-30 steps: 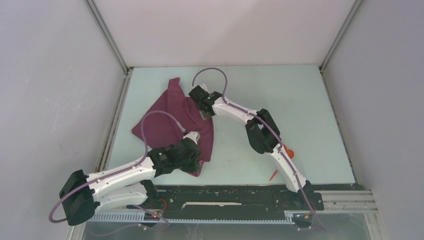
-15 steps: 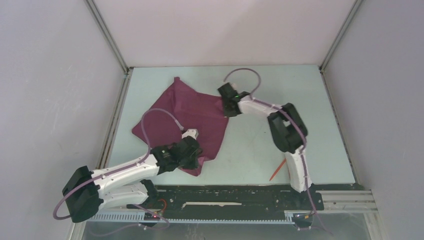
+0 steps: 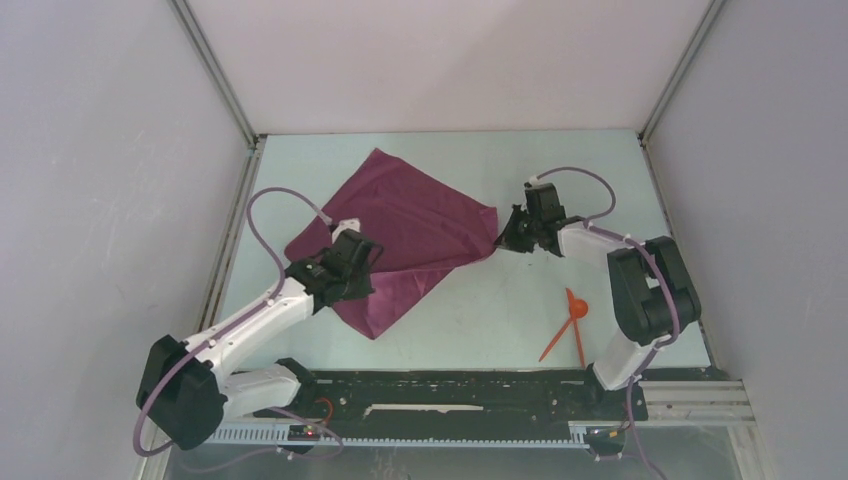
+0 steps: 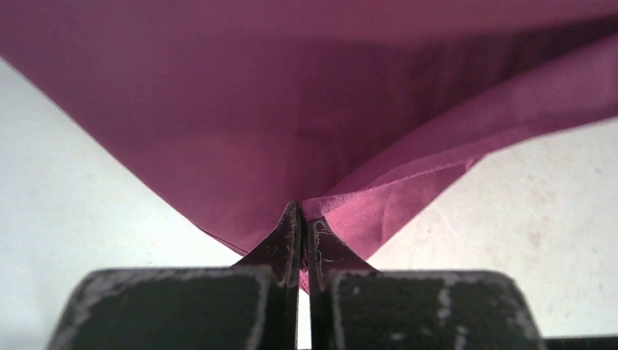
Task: Fold the napkin into a case and place the utensils inside
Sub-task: Pick up the crumpled napkin from the center of the board.
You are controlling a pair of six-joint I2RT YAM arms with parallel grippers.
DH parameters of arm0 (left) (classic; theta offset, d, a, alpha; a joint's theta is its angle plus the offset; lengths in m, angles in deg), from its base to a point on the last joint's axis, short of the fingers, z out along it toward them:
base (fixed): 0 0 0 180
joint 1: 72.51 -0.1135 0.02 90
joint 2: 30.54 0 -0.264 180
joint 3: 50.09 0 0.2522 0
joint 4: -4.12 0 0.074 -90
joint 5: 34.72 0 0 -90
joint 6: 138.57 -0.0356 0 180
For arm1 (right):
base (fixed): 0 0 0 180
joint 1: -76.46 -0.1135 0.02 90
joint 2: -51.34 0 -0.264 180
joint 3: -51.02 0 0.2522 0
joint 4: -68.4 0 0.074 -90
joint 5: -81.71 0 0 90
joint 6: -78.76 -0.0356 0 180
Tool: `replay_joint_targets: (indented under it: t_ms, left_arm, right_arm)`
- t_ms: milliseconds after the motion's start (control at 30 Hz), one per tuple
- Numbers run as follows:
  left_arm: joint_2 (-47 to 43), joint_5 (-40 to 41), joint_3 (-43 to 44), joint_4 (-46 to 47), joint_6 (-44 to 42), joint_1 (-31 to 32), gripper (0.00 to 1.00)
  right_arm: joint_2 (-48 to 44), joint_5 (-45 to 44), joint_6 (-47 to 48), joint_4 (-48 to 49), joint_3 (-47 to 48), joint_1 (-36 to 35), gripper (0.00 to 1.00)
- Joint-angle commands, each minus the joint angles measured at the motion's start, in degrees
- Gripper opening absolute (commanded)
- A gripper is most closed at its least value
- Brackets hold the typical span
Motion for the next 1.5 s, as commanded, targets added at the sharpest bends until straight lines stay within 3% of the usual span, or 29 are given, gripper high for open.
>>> replay_joint_targets:
  t_ms: [0, 200, 300, 333, 433, 467, 500, 600, 1000, 1200, 1467]
  left_arm:
    - [0.60, 3.06, 1.74, -2.50, -1.33, -4.11, 0.00]
    - [1.95, 3.89, 5.47, -3.40, -4.85, -6.54, 0.00]
    - [0.29, -0.28, 5.88, -2.93, -8.34, -5.53, 0.00]
    - [-0.23, 0.51, 5.25, -2.91, -8.41, -3.61, 0.00]
    - [0.65, 1.42, 3.70, -3.26, -7.60, 5.29, 0.00]
    - [1.56, -0.01, 3.07, -3.22, -6.37, 7.52, 0.00]
    - [2.34, -1.73, 1.95, -2.43, -4.76, 9.19, 0.00]
    - [2.98, -4.88, -2.11, 1.63, 0.53, 12.98, 0.00]
    - [-0.02, -7.89, -6.64, 7.85, 3.25, 14.73, 0.00]
    - [-1.45, -7.11, -7.82, 7.91, 2.21, 14.73, 0.00]
    - [-3.83, -5.86, -9.20, 7.95, 1.76, 14.70, 0.00]
  right_arm:
    - [-5.58, 5.03, -2.90, 7.85, -5.80, -2.95, 0.00]
    - [-12.35, 0.35, -3.80, 9.52, -14.42, -8.64, 0.00]
    - [-14.55, -4.62, -2.65, 7.18, -16.70, -8.88, 0.00]
    - [-15.42, -7.59, -1.76, 4.58, -16.43, -9.00, 0.05]
    - [-17.68, -19.72, 0.03, -3.17, -13.63, -9.55, 0.52]
    - [-17.44, -22.57, 0.42, -5.73, -11.74, -9.92, 0.64]
    - [-15.74, -24.83, 0.51, -9.41, -8.92, -10.16, 0.68]
    - [-10.32, -30.09, -1.90, -18.85, 0.05, -11.04, 0.69]
    - [4.90, -38.15, -9.03, -27.04, 18.30, -15.11, 0.67]
    - [9.51, -43.81, -10.50, -29.53, 21.41, -15.36, 0.63]
    - [11.09, -41.89, -10.20, -27.50, 21.38, -13.31, 0.52]
